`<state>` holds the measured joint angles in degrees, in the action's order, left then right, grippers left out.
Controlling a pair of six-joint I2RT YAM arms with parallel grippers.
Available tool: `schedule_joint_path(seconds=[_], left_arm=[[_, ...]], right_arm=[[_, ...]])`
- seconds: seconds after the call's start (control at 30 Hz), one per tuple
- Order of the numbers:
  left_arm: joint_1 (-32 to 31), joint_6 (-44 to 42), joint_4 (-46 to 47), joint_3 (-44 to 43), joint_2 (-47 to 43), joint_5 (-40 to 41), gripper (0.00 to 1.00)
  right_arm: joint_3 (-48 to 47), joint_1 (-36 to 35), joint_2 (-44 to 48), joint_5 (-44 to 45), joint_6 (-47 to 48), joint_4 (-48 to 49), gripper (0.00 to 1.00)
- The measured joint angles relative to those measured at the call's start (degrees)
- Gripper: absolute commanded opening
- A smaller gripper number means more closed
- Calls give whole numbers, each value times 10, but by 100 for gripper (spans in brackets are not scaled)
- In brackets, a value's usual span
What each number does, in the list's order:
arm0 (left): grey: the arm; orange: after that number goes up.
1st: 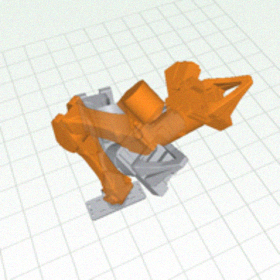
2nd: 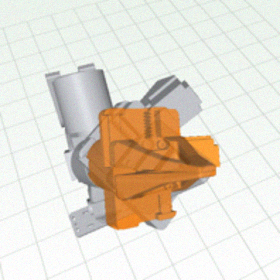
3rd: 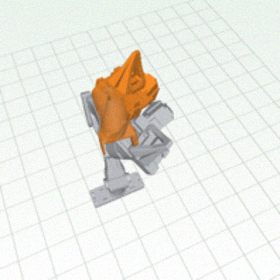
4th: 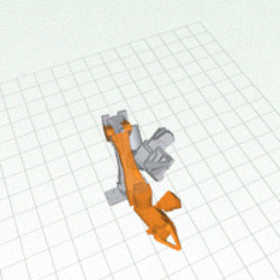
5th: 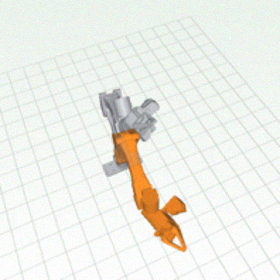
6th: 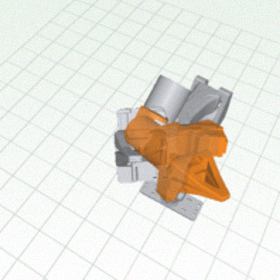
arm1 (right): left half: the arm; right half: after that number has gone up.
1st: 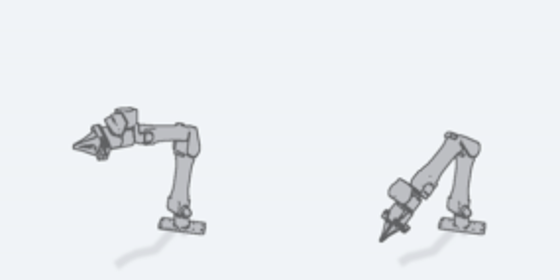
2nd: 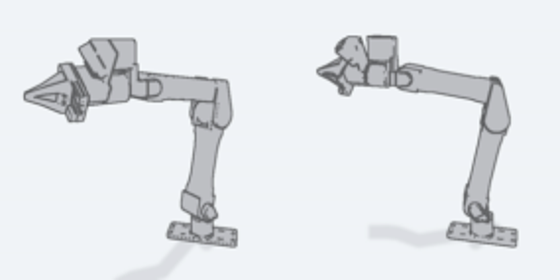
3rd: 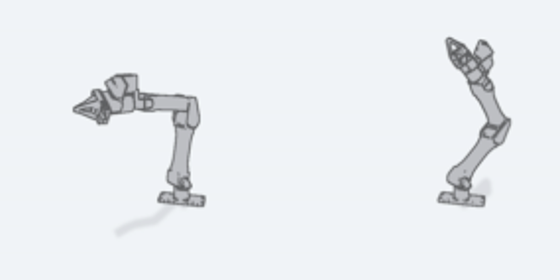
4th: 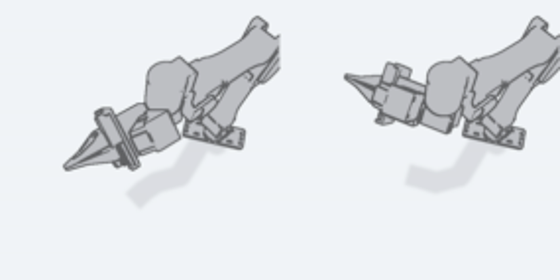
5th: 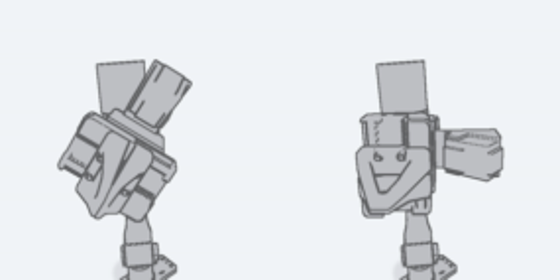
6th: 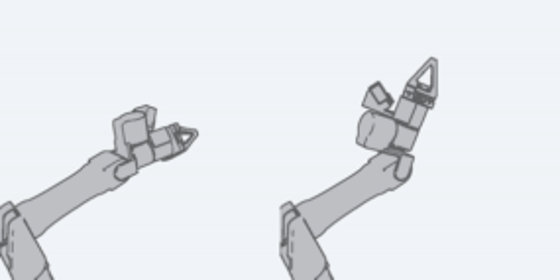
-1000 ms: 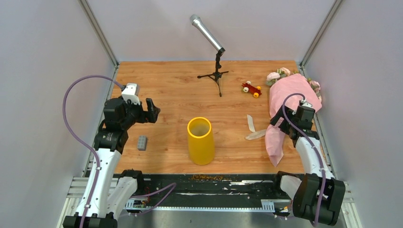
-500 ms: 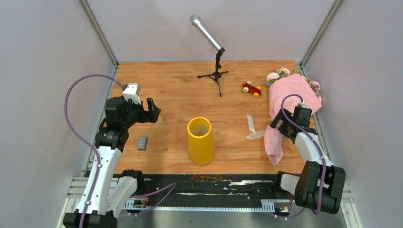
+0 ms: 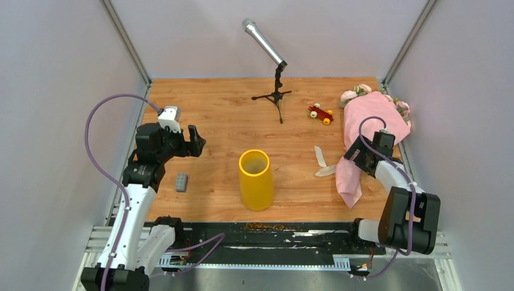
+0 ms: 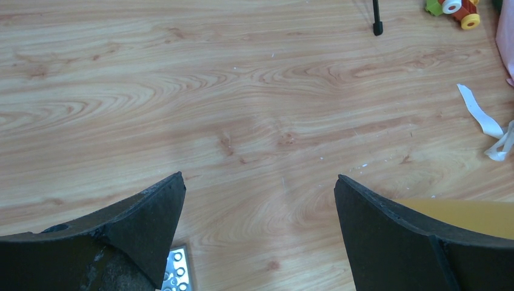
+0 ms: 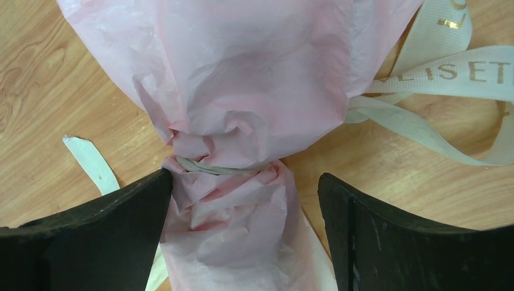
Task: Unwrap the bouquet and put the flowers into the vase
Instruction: Pick up the fake flower at the center of the board.
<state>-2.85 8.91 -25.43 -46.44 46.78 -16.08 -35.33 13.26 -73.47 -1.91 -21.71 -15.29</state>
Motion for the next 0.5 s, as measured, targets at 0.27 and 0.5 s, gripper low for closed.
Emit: schedule_joint_path(seconds=[0.27, 0.5], left_arm=[[0, 0, 0, 0, 4, -3, 100], [0, 0, 0, 0, 7, -3, 100]], right_arm=[[-10, -1, -57, -1, -13, 33, 70], [-15, -1, -62, -6, -20, 47, 40]])
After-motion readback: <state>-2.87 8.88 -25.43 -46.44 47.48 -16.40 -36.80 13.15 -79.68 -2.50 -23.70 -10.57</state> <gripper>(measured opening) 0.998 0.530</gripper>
